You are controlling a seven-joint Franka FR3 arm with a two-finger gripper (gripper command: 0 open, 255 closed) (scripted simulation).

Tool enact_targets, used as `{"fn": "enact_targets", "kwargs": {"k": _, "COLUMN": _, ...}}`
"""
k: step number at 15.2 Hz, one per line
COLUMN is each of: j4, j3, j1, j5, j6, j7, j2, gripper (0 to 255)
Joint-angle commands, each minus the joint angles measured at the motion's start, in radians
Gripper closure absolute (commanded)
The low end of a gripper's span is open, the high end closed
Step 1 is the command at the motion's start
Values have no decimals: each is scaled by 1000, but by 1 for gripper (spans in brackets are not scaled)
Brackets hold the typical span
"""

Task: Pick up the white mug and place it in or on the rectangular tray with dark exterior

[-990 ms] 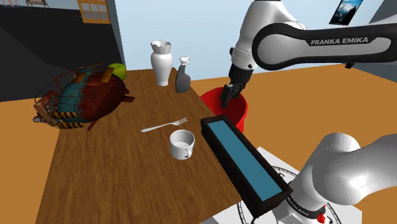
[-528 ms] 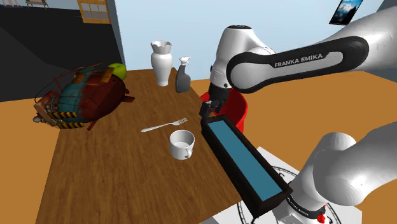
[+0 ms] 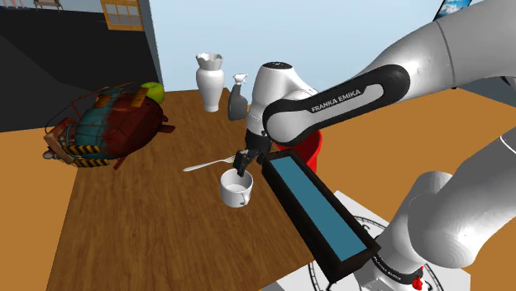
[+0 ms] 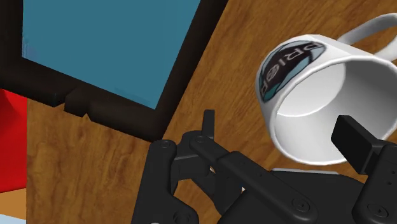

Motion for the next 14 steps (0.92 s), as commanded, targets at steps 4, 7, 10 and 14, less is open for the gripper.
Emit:
{"fn": "enact_targets", "kwargs": {"k": 4, "j4": -11, "j3": 9, "j1": 3, "j5": -3, "j6": 77, "j7": 12, "j2": 64, "gripper": 0}}
{"fn": "enact_targets", "kwargs": {"k": 7, "j4": -23, "j3": 12, "j1": 3, "j5": -8, "j6": 129, "j7": 17, "j2": 105, "gripper": 0}}
{"fn": "enact_targets", "kwargs": {"k": 10, "j4": -23, "j3": 12, "j1": 3, "j5": -8, "j6": 129, "j7": 17, "j2": 105, "gripper": 0}}
{"fn": "enact_targets", "kwargs": {"k": 14, "j4": -23, "j3": 12, "j1": 3, "j5": -8, "j6": 129, "j7": 17, "j2": 105, "gripper": 0}}
